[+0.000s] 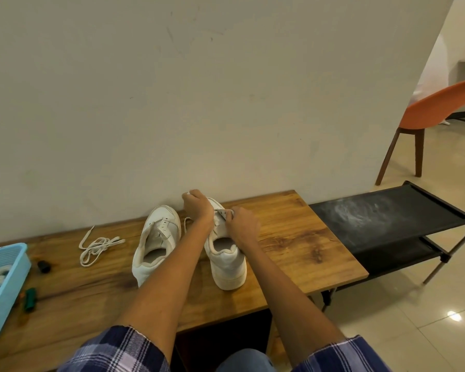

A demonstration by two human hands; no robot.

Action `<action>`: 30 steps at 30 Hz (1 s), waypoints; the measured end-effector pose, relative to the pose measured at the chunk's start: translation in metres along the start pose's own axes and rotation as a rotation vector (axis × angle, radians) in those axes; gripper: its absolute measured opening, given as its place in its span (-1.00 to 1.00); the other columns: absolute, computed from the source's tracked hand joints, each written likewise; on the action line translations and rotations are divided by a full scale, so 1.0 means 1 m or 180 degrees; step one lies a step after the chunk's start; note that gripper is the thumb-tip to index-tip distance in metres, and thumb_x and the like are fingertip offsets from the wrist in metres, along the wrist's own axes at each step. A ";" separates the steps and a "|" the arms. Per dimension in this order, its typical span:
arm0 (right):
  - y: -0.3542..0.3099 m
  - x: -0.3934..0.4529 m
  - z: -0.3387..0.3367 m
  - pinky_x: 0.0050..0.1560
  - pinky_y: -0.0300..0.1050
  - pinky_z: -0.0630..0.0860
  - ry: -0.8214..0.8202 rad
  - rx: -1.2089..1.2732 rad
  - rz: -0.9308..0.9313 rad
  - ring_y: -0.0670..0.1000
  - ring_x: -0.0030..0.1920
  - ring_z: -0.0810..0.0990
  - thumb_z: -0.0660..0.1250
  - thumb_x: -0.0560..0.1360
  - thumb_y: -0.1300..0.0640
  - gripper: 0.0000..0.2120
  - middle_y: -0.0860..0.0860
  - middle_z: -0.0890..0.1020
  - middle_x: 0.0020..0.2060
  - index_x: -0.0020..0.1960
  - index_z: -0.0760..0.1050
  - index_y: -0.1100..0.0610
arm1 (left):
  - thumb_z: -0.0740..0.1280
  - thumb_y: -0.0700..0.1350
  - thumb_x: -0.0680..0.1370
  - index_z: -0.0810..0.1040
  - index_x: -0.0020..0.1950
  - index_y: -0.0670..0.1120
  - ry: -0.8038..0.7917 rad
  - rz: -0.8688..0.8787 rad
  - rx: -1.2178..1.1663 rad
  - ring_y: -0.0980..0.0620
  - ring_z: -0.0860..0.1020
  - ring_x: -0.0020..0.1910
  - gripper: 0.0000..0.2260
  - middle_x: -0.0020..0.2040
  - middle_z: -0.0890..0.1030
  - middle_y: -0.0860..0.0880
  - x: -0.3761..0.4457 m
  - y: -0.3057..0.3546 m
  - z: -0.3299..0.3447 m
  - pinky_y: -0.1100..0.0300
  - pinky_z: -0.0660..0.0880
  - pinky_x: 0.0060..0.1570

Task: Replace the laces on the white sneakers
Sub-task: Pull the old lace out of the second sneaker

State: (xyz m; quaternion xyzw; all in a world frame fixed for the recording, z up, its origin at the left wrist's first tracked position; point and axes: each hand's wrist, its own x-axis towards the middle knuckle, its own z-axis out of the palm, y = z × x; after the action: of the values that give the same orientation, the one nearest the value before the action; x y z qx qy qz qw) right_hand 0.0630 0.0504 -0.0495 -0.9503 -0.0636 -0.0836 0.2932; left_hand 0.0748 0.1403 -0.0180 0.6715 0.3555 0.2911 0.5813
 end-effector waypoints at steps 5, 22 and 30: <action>0.002 0.000 0.003 -0.23 -0.11 0.37 0.0061 -0.0052 -0.0044 0.02 -0.22 0.48 0.09 0.61 0.01 -0.69 0.07 0.62 -0.12 -0.04 0.54 0.15 | -0.03 -0.17 0.66 0.38 0.20 -0.37 0.0254 0.0123 0.0511 -0.23 0.53 0.07 -0.67 0.12 0.54 -0.31 0.003 -0.007 -0.004 0.08 0.34 -0.14; -0.033 0.009 -0.023 0.09 -0.11 0.51 -0.0565 0.2628 -0.0440 0.01 0.12 0.51 0.32 0.39 0.27 -0.46 0.02 0.52 0.11 0.35 0.31 0.18 | 0.16 -0.11 0.62 0.43 -0.22 -0.09 -0.1945 0.1122 0.0232 0.03 0.50 -0.30 -0.77 -0.28 0.53 -0.05 0.002 0.052 -0.017 0.17 0.48 -0.21; -0.032 0.028 -0.064 -0.28 -0.13 0.49 -0.0801 0.4475 0.0743 -0.01 -0.38 0.47 0.07 0.55 0.35 -0.74 0.12 0.54 -0.32 0.03 0.54 0.26 | 0.21 0.01 0.60 0.55 0.04 -0.11 -0.1516 0.3505 0.1480 0.14 0.48 -0.04 -0.77 -0.01 0.57 0.04 -0.006 0.065 -0.042 0.32 0.36 -0.18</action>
State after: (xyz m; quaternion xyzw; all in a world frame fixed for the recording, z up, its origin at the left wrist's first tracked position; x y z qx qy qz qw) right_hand 0.0775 0.0423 0.0259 -0.5400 -0.0338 0.1190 0.8325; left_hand 0.0464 0.1553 0.0529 0.9104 -0.1263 0.3052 0.2491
